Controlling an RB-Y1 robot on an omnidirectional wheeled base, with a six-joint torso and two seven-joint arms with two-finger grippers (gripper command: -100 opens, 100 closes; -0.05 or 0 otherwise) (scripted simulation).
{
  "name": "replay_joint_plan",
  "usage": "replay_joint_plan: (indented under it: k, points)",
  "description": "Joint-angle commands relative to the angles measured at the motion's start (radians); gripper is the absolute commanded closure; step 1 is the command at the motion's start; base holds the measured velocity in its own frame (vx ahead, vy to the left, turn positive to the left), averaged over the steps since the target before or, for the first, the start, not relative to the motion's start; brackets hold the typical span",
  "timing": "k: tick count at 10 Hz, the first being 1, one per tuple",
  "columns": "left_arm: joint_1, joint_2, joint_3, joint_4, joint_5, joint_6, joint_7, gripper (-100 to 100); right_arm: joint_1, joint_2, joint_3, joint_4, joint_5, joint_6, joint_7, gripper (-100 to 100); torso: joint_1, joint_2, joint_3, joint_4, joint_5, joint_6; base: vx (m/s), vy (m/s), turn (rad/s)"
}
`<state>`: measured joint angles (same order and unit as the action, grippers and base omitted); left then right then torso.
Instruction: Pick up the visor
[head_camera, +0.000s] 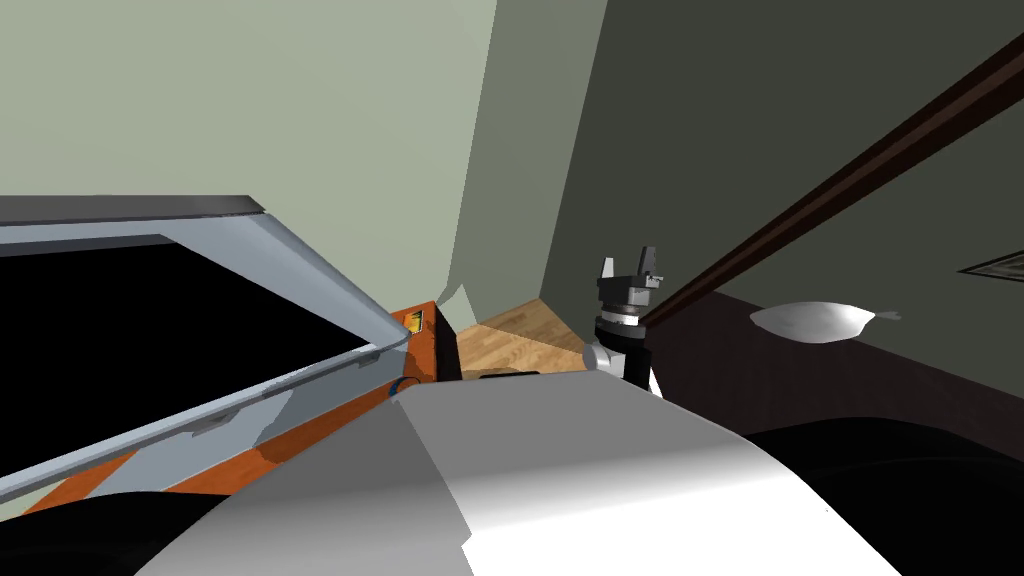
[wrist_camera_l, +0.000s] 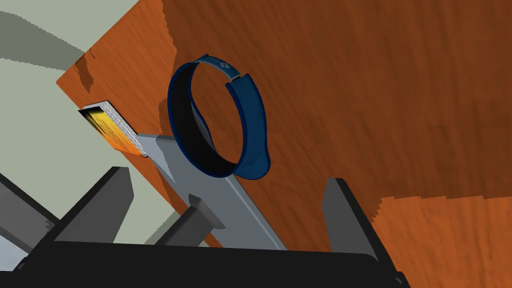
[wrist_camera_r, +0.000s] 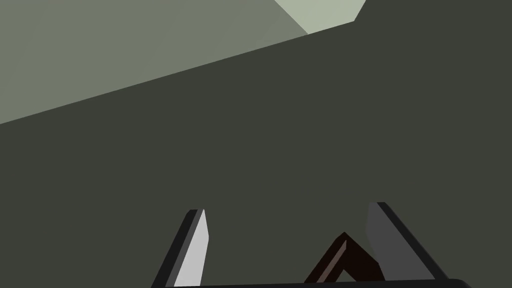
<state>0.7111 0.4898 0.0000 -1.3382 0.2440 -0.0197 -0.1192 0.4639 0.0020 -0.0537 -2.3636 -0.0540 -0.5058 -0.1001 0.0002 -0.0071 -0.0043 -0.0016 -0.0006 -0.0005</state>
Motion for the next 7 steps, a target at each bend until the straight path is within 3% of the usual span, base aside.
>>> replay_joint_plan:
  k: [1, 4, 5, 6, 7]
  points:
    - [0.017, 0.018, -0.007, 0.04, 0.012, 0.024, -0.003, -100, 0.0, 0.0, 0.0, 0.0, 0.0, 0.0, 0.0, 0, 0.0, 0.0, 0.0, 0.0, 0.0, 0.0, 0.223, 0.016, 0.002]
    - [0.029, 0.037, -0.018, 0.088, 0.023, 0.048, -0.008, -100, 0.0, 0.0, 0.0, 0.0, 0.0, 0.0, 0.0, 0, -0.001, -0.002, -0.001, 0.0, 0.0, 0.0, 0.188, -0.015, 0.012]
    - [0.019, 0.031, -0.018, 0.09, 0.02, 0.036, -0.007, -100, 0.0, 0.0, 0.0, 0.0, 0.0, 0.0, 0.0, 0, -0.002, -0.001, 0.0, 0.0, 0.0, 0.0, 0.068, -0.016, 0.005]
    - [0.018, 0.031, -0.018, 0.094, 0.02, 0.037, -0.008, 0, 0.0, 0.0, 0.0, 0.0, 0.0, 0.0, 0.0, 0, -0.002, 0.004, 0.002, 0.001, 0.0, 0.0, 0.014, -0.002, 0.0]
    - [-0.008, 0.018, -0.018, 0.127, 0.009, 0.032, -0.007, -100, 0.0, 0.0, 0.0, 0.0, 0.0, 0.0, 0.0, 0, -0.001, 0.008, 0.005, 0.002, 0.0, 0.0, 0.004, 0.015, -0.026]
